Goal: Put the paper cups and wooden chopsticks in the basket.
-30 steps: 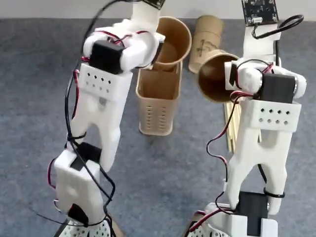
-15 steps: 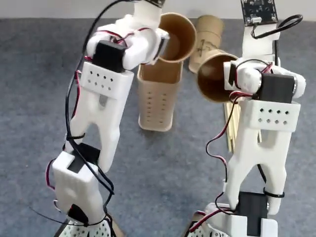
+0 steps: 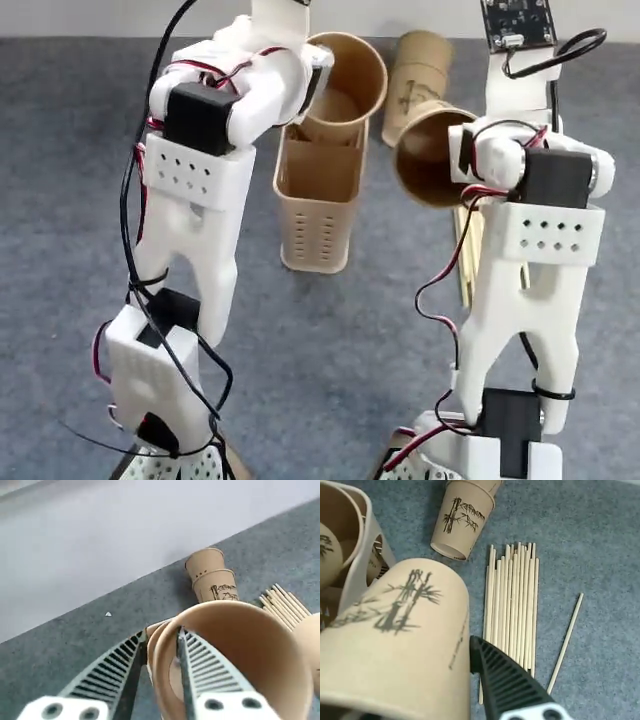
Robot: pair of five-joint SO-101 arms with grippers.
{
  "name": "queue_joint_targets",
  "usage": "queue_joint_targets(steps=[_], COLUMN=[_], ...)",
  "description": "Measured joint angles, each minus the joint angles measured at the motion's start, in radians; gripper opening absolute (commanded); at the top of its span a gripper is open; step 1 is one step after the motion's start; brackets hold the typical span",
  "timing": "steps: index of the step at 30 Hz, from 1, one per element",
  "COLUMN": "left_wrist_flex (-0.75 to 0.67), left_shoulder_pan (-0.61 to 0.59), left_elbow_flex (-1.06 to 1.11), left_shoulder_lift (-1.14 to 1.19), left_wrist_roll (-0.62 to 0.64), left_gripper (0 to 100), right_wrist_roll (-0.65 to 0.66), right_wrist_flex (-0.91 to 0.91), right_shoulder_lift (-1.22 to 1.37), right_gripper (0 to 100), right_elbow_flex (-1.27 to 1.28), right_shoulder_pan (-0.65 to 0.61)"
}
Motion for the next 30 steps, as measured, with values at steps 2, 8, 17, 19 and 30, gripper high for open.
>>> queue_joint_targets(steps=[2,8,17,19,30], left_wrist_flex=[0.000,0.000,0.000,0.000,0.121], left_shoulder_pan=[0.000,0.002,0.005,0.005,0.003], left_elbow_flex=[-0.002,0.046,0.006,-0.023,-0.229], left_shoulder_lift=[0.000,0.018,0.123,0.130,0.135], left_wrist_roll=[0.000,0.000,-0.011,-0.008,-0.011], left_gripper=[12,11,0,0,0], right_wrist_roll=[0.000,0.000,0.003,0.012,0.015], right_wrist_flex=[0.000,0.000,0.000,-0.002,-0.003], right_shoulder_lift=[0.000,0.000,-0.002,-0.002,-0.002], right_gripper=[0.5,0.5,0.5,0.5,0.5], right_elbow_flex=[0.000,0.000,0.023,0.023,0.023], right_shoulder_pan=[0.000,0.000,0.035,0.034,0.037])
